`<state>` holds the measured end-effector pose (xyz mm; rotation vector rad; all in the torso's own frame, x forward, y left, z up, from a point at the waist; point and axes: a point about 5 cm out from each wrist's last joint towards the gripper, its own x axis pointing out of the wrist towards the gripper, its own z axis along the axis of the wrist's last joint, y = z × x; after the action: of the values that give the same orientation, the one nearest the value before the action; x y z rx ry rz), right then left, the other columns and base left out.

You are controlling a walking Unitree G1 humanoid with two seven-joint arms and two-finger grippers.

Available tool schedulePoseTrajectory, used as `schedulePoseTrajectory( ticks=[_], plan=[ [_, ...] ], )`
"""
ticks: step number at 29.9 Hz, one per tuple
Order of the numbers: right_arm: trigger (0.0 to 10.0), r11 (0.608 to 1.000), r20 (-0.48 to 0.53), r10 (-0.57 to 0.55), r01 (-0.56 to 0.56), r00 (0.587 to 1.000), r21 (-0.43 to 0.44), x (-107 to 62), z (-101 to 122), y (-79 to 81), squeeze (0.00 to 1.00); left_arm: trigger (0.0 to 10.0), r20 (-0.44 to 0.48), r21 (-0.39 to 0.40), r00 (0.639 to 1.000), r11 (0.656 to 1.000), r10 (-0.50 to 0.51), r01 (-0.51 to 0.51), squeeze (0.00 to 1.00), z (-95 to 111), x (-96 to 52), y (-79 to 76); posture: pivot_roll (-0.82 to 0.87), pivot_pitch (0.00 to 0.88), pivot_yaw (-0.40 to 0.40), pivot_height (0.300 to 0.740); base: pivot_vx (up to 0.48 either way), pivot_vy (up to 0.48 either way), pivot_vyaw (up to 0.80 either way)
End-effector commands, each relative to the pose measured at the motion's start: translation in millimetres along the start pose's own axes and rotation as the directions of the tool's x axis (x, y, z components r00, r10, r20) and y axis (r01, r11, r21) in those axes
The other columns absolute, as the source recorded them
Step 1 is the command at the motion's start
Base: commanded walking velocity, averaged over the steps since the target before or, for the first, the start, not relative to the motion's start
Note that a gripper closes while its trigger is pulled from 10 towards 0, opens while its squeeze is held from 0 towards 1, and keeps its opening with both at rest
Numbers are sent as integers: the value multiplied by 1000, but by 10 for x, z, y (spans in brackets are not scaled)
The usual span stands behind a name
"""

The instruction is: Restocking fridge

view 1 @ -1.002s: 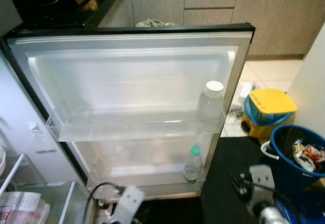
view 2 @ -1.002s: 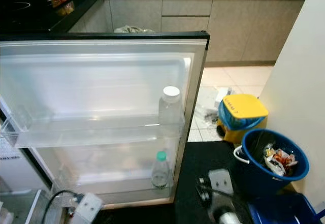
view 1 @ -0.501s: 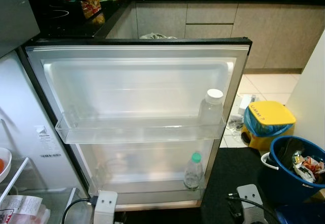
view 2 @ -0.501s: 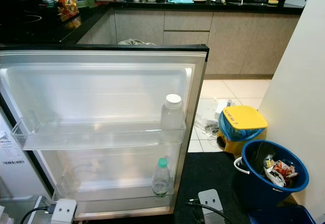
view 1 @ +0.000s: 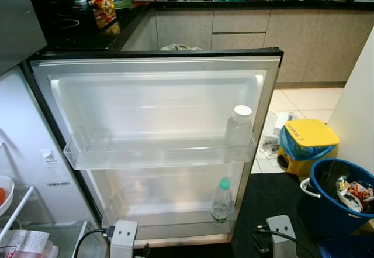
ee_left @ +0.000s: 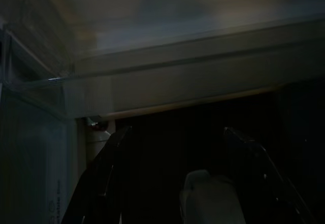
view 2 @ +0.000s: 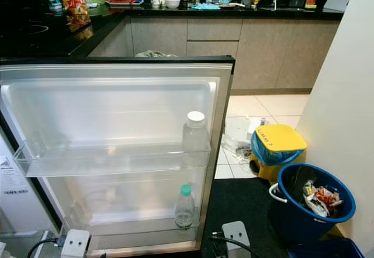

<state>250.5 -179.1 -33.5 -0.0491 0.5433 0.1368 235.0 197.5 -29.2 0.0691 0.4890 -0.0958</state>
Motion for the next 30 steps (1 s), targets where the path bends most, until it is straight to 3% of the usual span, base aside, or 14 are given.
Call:
schedulePoseTrajectory(
  ticks=[1, 8, 12, 30],
  plan=[
    [10000, 1000, -8, 20, -20, 1000, -4, -24, -52, 22, 0, 10000, -15, 4, 1000, 1000, -8, 8, 0, -53, -15, -39, 4, 67, -31, 605, 0, 0, 0],
    [10000, 998, 7, 53, -53, 999, 16, -25, -34, 20, 0, 10000, -2, 1, 1000, 1000, -14, 14, 0, -26, 1, -63, -2, 69, -31, 620, 0, 0, 0],
    [10000, 999, 2, 38, -38, 999, -20, -12, -15, 21, 0, 10000, 0, 0, 1000, 1000, -16, 16, 0, -28, 3, -76, -5, 68, -30, 640, 0, 0, 0],
    [10000, 997, 48, 61, -58, 997, -59, 13, 71, 63, 0, 10000, 6, -3, 1000, 1000, -18, 18, 0, -25, 16, -121, -8, 70, -37, 640, 0, 0, 0]
  ],
)
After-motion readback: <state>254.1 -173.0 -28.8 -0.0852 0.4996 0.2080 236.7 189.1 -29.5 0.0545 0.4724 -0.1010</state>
